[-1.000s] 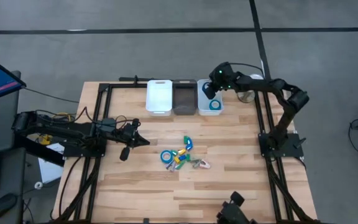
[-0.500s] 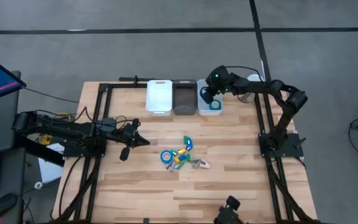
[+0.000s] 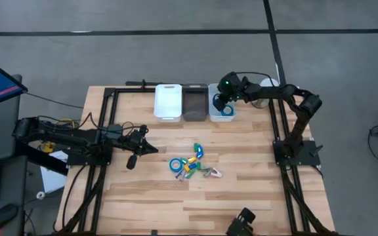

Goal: Pick and place Stapler, Stapler remover, tape
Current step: Put the dark blue tape into the right white bin, then put the blue tape into the right white bin

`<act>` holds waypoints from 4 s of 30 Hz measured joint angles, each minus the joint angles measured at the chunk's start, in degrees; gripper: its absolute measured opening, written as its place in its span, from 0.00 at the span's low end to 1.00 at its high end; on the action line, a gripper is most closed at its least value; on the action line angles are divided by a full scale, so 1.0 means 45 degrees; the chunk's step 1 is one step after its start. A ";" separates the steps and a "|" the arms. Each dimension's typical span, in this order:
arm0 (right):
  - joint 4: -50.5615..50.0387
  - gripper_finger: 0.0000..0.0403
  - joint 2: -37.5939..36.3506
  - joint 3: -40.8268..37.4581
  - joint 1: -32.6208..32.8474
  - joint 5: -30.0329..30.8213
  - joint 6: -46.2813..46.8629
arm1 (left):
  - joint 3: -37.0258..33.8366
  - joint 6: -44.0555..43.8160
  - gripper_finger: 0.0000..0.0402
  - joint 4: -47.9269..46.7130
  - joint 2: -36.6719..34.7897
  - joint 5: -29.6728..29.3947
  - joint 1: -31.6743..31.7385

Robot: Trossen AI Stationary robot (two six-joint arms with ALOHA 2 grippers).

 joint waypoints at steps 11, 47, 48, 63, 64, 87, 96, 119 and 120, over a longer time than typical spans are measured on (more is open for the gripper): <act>0.0397 0.15 0.0902 0.0029 0.0228 0.0326 0.0236 | 0.0003 -0.0005 0.01 0.0005 0.0000 -0.0005 0.0000; -0.0921 0.61 -0.0790 0.0276 0.0257 0.0335 -0.0253 | 0.0003 0.0000 0.01 0.0005 0.0000 0.0000 -0.0004; -0.1012 0.61 -0.0989 0.0276 0.0257 0.0335 -0.0250 | 0.0002 0.0000 0.01 0.0004 0.0000 0.0000 -0.0001; -0.1724 0.61 -0.3755 0.0276 0.1899 0.0340 -0.0285 | 0.0003 0.0000 0.01 0.0008 0.0000 -0.0002 -0.0003; -0.1748 0.61 -0.3837 0.0276 0.2161 0.0340 -0.0281 | 0.0003 -0.0003 0.01 0.0015 0.0002 -0.0002 0.0000; 0.1336 0.61 -0.5337 -0.3996 1.1041 0.4615 0.1205 | 0.0008 -0.2490 0.01 0.1662 0.0005 -0.1239 0.0000; 0.1509 0.61 -0.5463 -0.5341 1.2617 0.5850 0.3049 | 0.0008 -0.0369 0.01 0.2019 0.0003 -0.2769 0.0000; 0.1777 0.61 -0.5447 -0.5368 1.2420 0.6008 0.2655 | 0.1054 0.1436 0.28 0.3001 0.3942 -0.3162 -0.1454; 0.1777 0.61 -0.5447 -0.5368 1.2420 0.6007 0.2655 | 0.1209 0.1744 0.29 0.3014 0.4199 -0.3162 -0.1602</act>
